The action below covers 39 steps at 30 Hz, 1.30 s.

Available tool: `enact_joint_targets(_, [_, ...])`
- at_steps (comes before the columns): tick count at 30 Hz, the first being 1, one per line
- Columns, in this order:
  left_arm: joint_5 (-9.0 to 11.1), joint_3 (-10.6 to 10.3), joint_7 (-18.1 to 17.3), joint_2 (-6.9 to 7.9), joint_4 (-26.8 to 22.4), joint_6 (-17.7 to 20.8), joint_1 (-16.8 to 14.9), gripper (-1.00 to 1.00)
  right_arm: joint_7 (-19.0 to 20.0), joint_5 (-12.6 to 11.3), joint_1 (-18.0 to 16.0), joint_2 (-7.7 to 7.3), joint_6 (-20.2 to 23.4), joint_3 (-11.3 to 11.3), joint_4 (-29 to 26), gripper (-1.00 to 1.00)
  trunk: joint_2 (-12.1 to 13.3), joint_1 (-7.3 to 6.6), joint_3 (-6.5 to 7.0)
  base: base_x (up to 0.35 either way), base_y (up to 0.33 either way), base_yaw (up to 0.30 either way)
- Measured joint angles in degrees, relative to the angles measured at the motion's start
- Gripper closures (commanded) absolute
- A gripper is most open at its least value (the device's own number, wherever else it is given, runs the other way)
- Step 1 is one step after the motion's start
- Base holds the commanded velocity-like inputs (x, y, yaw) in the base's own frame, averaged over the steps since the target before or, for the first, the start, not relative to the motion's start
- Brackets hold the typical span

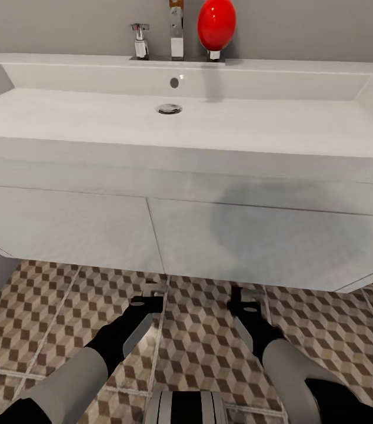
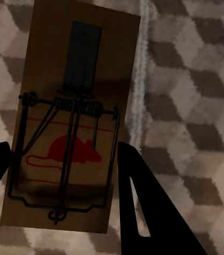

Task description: Take the four mousetraps from the cabinet in the bathroom and place them on the bathroom floor. Make sure all four end up on the same floor surface, and ensure that at least two of them are either under or directly next to the same bathroom sink.

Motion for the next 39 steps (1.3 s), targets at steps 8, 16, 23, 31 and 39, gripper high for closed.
enact_joint_targets(8, [0.0,0.0,0.0,-0.07,0.2,-4.1,0.0,1.0,0.1,0.1,-2.3,0.01,1.0,0.0,-0.5,1.0,0.0,0.0,0.0,0.0,0.0,0.0])
enact_joint_targets(16, [0.0,0.1,0.0,0.1,0.2,-4.4,0.0,1.0,0.3,0.2,-3.4,0.03,1.3,0.0,-0.6,1.0,0.0,0.0,0.0,0.0,0.0,0.0])
enact_joint_targets(23, [0.0,0.2,0.1,0.06,0.0,-4.5,0.0,1.0,0.2,0.3,-3.5,0.08,1.2,0.0,-0.6,1.0,0.0,0.0,0.0,0.0,0.0,0.0])
enact_joint_targets(31, [0.0,0.2,0.1,0.09,-0.1,-4.5,0.0,1.0,0.3,0.3,-3.5,0.1,1.2,0.0,-0.7,1.0,0.0,0.0,0.0,0.0,0.0,0.0])
enact_joint_targets(39, [0.0,0.2,0.3,0.11,-0.3,-4.5,0.0,1.0,0.3,0.2,-3.5,0.24,1.2,0.0,-0.6,1.0,0.0,0.0,0.0,0.0,0.0,0.0])
